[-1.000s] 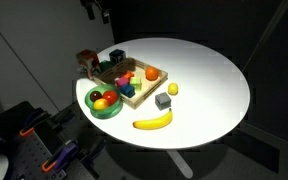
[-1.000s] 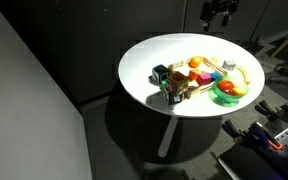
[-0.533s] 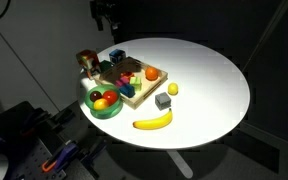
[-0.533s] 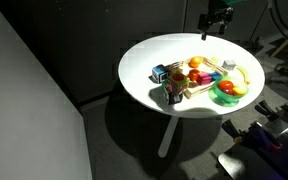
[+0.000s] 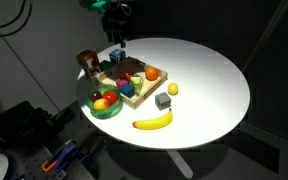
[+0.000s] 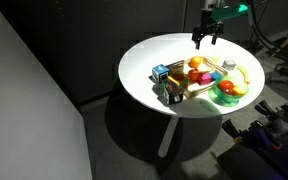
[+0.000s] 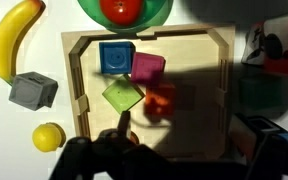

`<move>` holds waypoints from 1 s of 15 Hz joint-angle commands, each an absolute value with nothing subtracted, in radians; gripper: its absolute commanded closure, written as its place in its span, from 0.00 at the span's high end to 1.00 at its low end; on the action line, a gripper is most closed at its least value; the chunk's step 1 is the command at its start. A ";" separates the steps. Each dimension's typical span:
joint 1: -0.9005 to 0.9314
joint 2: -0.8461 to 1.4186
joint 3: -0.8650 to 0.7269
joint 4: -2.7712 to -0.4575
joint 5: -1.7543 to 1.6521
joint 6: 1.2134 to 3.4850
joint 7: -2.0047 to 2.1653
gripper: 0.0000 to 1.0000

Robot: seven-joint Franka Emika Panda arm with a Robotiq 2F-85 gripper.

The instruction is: Move the orange cube to the table

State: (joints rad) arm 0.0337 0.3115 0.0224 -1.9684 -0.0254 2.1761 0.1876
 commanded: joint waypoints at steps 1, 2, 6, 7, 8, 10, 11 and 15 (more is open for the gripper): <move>0.034 0.375 0.011 -1.936 -0.032 2.233 0.145 1.00; 0.033 0.390 0.011 -1.935 -0.032 2.250 0.133 1.00; 0.035 0.448 0.002 -1.934 -0.046 2.330 0.104 1.00; 0.033 0.466 0.000 -1.928 -0.044 2.347 0.096 1.00; 0.033 0.482 -0.002 -1.923 -0.043 2.361 0.095 1.00; 0.031 0.519 -0.007 -1.909 -0.039 2.387 0.089 1.00; 0.031 0.538 -0.011 -1.902 -0.039 2.398 0.091 1.00; 0.026 0.597 -0.012 -1.868 -0.029 2.412 0.083 1.00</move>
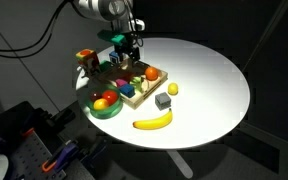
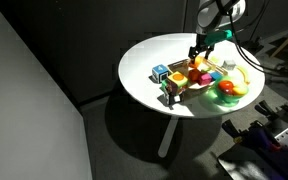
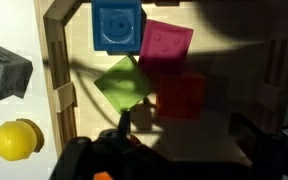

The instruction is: Move the orange cube to the table

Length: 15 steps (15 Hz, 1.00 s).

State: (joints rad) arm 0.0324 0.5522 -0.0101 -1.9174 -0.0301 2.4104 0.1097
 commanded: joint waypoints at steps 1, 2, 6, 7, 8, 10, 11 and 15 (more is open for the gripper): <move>0.024 0.606 -0.010 -1.861 -0.025 2.412 0.082 1.00; 0.023 0.611 -0.009 -1.855 -0.022 2.406 0.081 1.00; 0.035 0.603 -0.015 -1.874 -0.026 2.411 0.107 1.00; 0.035 0.603 -0.015 -1.871 -0.026 2.411 0.107 1.00; 0.035 0.603 -0.015 -1.869 -0.026 2.411 0.107 1.00; 0.035 0.603 -0.015 -1.868 -0.026 2.411 0.107 1.00; 0.034 0.603 -0.015 -1.868 -0.026 2.411 0.107 1.00; 0.036 0.633 -0.017 -1.843 -0.031 2.413 0.104 1.00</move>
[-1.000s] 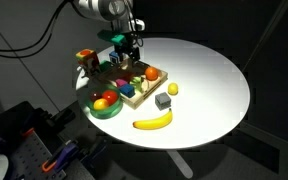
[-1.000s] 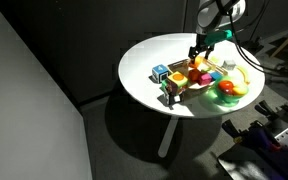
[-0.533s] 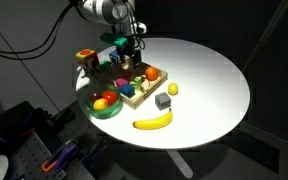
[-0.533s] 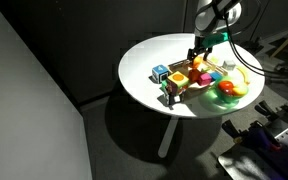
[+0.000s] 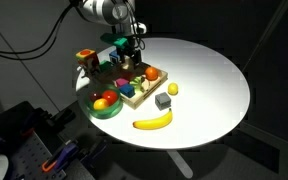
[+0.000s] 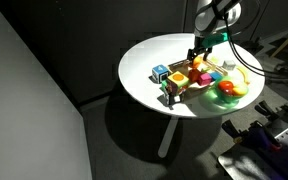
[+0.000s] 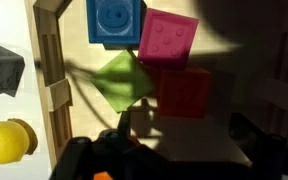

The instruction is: Move the orange cube to the table

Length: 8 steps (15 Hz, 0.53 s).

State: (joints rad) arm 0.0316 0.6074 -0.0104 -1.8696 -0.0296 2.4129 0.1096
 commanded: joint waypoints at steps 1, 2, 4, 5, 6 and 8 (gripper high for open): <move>0.037 0.643 -0.019 -1.838 -0.033 2.420 0.104 1.00; 0.037 0.651 -0.018 -1.833 -0.035 2.423 0.102 1.00; 0.035 0.671 -0.015 -1.815 -0.034 2.423 0.093 1.00; 0.032 0.680 -0.012 -1.808 -0.032 2.424 0.085 1.00; 0.032 0.688 -0.010 -1.800 -0.032 2.427 0.082 1.00; 0.030 0.706 -0.004 -1.781 -0.030 2.431 0.065 1.00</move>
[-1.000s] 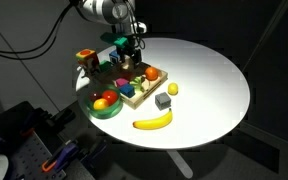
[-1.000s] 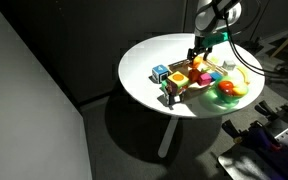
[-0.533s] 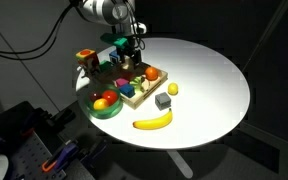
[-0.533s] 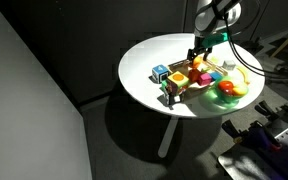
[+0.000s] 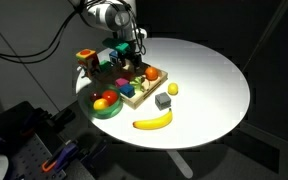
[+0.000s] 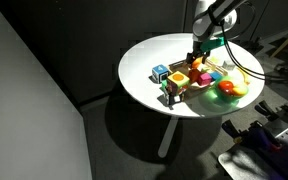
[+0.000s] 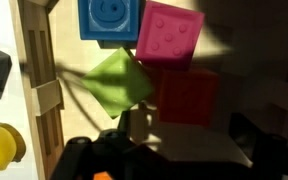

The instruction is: Move the orange cube to the table

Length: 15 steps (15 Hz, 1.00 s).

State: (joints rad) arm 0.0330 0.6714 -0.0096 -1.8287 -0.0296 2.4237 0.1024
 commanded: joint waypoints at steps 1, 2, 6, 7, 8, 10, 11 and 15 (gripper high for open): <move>0.030 0.715 -0.002 -1.773 -0.031 2.432 0.057 1.00; 0.033 0.726 -0.003 -1.763 -0.033 2.439 0.055 1.00; 0.041 0.765 -0.006 -1.726 -0.039 2.451 0.046 1.00; 0.042 0.774 -0.007 -1.718 -0.040 2.452 0.045 1.00; 0.042 0.783 -0.006 -1.709 -0.040 2.451 0.041 1.00; 0.043 0.800 -0.005 -1.694 -0.041 2.448 0.032 1.00; 0.044 0.806 -0.005 -1.688 -0.041 2.446 0.030 1.00; 0.050 0.820 -0.009 -1.680 -0.041 2.434 0.036 1.00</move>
State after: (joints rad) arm 0.0461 0.8015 -0.0054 -1.7109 -0.0299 2.4490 0.0477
